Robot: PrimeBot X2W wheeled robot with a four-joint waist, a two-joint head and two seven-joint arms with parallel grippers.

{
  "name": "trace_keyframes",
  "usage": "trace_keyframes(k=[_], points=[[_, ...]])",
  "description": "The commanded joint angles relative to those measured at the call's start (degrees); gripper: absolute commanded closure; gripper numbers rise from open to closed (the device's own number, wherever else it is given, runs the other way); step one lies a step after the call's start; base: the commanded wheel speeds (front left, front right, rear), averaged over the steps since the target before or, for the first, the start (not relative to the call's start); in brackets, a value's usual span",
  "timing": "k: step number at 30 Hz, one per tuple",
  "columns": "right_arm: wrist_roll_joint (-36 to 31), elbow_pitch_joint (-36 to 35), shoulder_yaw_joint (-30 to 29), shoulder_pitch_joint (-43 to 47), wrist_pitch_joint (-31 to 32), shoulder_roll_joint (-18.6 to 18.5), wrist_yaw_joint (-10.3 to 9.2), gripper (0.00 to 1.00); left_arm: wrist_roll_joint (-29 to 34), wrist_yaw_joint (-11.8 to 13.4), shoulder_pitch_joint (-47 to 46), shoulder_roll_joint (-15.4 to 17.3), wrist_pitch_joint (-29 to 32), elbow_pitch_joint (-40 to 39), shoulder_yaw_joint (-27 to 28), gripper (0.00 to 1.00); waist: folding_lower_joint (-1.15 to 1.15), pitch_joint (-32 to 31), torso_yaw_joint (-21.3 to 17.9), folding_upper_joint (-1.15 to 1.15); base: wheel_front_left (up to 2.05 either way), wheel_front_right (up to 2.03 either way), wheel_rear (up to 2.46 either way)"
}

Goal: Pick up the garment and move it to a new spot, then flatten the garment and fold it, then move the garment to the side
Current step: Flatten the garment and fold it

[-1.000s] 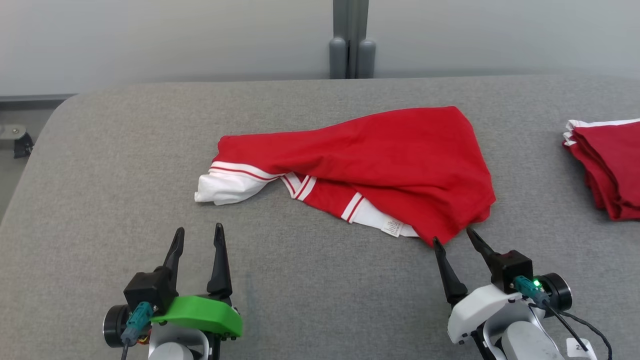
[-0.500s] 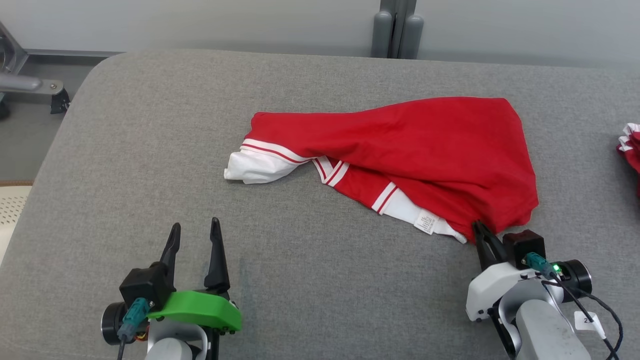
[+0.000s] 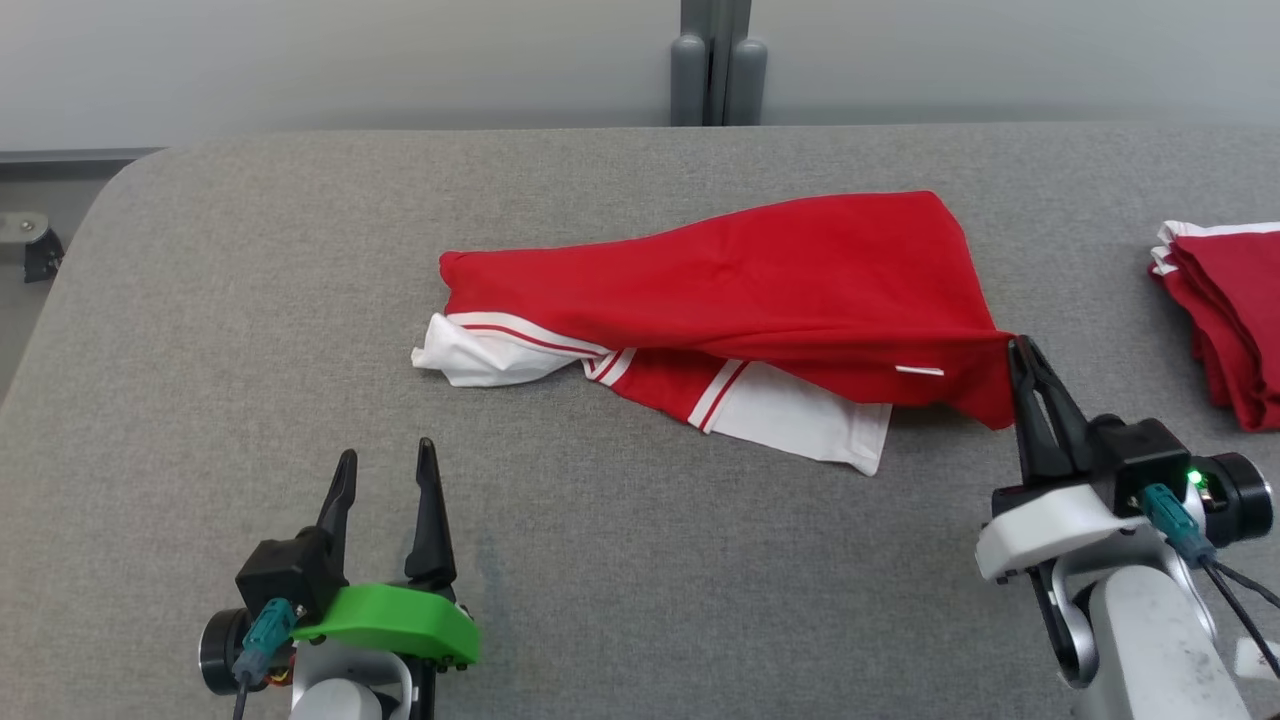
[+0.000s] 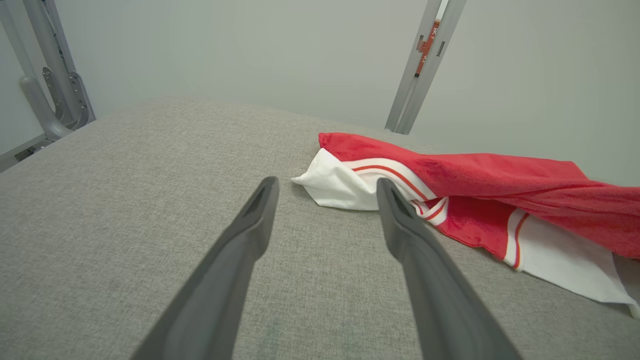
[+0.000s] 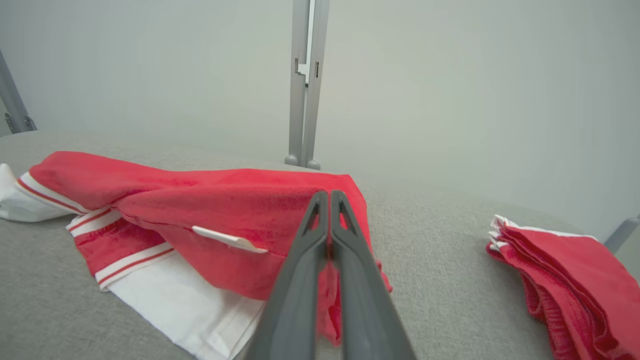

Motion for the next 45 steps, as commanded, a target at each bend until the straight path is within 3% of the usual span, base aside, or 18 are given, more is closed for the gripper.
trace_keyframes(k=[1, 4, 8, 12, 17, 18, 19, 20, 25, 33, 42, 43, 44, 45], points=[[-0.8, -2.9, -0.8, 2.7, -0.2, -0.2, -0.06, 1.0, 0.5, 0.2, 0.7, 0.2, 0.0, 0.1, 0.2, 0.0, 0.0, -1.1, -1.1, 0.0, 0.0, 0.0, 0.0], [-2.1, -11.7, -2.8, 8.2, 0.2, -0.5, -0.06, 1.0, 0.5, 0.1, 1.4, 0.2, 0.0, 0.2, 0.4, 0.0, 0.0, -2.2, -2.0, 0.0, 0.0, 0.0, 0.0], [-2.0, -15.8, -3.9, 13.2, 3.2, -0.8, -0.06, 1.0, 0.5, 0.0, 1.9, 0.2, 0.0, 0.1, 0.4, 0.0, 0.0, -2.6, -2.5, 0.0, 0.0, 0.0, 0.0], [-0.9, -13.1, -4.8, 15.9, 5.6, -1.3, -0.06, 1.0, 0.6, -0.3, 1.4, 0.2, 0.0, 0.0, -0.4, 0.0, 0.0, -1.9, -2.1, 0.0, 0.0, 0.0, 0.0], [-0.6, -4.6, -6.0, 14.5, 4.7, -1.2, -0.06, 1.0, 0.9, -0.9, 0.7, 0.2, 0.0, 1.3, -1.4, 0.0, 0.0, -0.5, -1.4, 0.0, 0.0, 0.0, 0.0], [-0.6, -3.3, -6.1, 13.9, 4.3, -1.1, -0.06, 0.85, 1.0, -0.9, 0.6, 0.2, 0.0, 1.6, -1.6, 0.0, 0.0, -0.4, -1.3, 0.0, 0.0, 0.0, 0.0], [-0.5, -2.2, -6.2, 13.3, 3.8, -1.1, -0.06, 0.57, 1.2, -1.1, 0.5, 0.2, 0.0, 2.0, -1.9, 0.0, 0.0, -0.3, -1.4, 0.0, 0.0, 0.0, 0.0], [-0.1, -1.0, -6.3, 12.7, 3.1, -1.0, -0.06, 0.0, 1.2, -1.2, 0.3, 0.2, 0.0, 2.5, -2.2, 0.0, 0.0, -0.3, -1.5, 0.0, 0.0, 0.0, 0.0], [1.2, -0.1, -7.2, 10.2, 0.7, -0.8, -0.06, 0.0, 1.3, -2.0, -1.2, 0.2, 0.0, 5.8, -3.1, 0.0, 0.0, -0.7, -3.0, 0.0, 0.0, 0.0, 0.0], [1.9, -9.7, -7.4, 8.8, -0.1, -0.5, -0.06, 0.0, 0.1, -3.2, -7.1, 0.2, 0.0, 14.9, -4.0, 0.0, 0.0, -0.2, -7.0, 0.0, 0.0, 0.0, 0.0], [3.1, -14.8, -4.7, 8.7, -0.2, -0.3, -0.06, 0.0, -1.1, -2.1, -15.7, 1.2, 0.6, 26.7, -2.2, 0.0, 0.0, 3.3, -11.6, 0.0, 0.0, 0.0, 0.0], [3.2, -15.0, -4.7, 8.6, -0.2, -0.2, -0.06, 0.0, -1.1, -2.0, -16.5, 1.3, 0.7, 27.9, -2.1, 0.09, 0.0, 3.5, -11.9, 0.0, 0.0, 0.0, 0.0], [3.2, -15.1, -4.8, 8.5, -0.2, -0.2, -0.06, 0.0, -1.5, -2.0, -17.2, 1.2, 0.8, 29.3, -2.0, 0.51, 0.0, 3.7, -12.2, 0.0, 0.0, 0.0, 0.0], [3.2, -15.2, -5.0, 8.5, -0.2, -0.2, -0.06, 0.0, -1.8, -2.1, -17.5, 1.1, 0.8, 30.3, -1.8, 0.61, 0.0, 3.7, -12.3, 0.0, 0.0, 0.0, 0.0]])
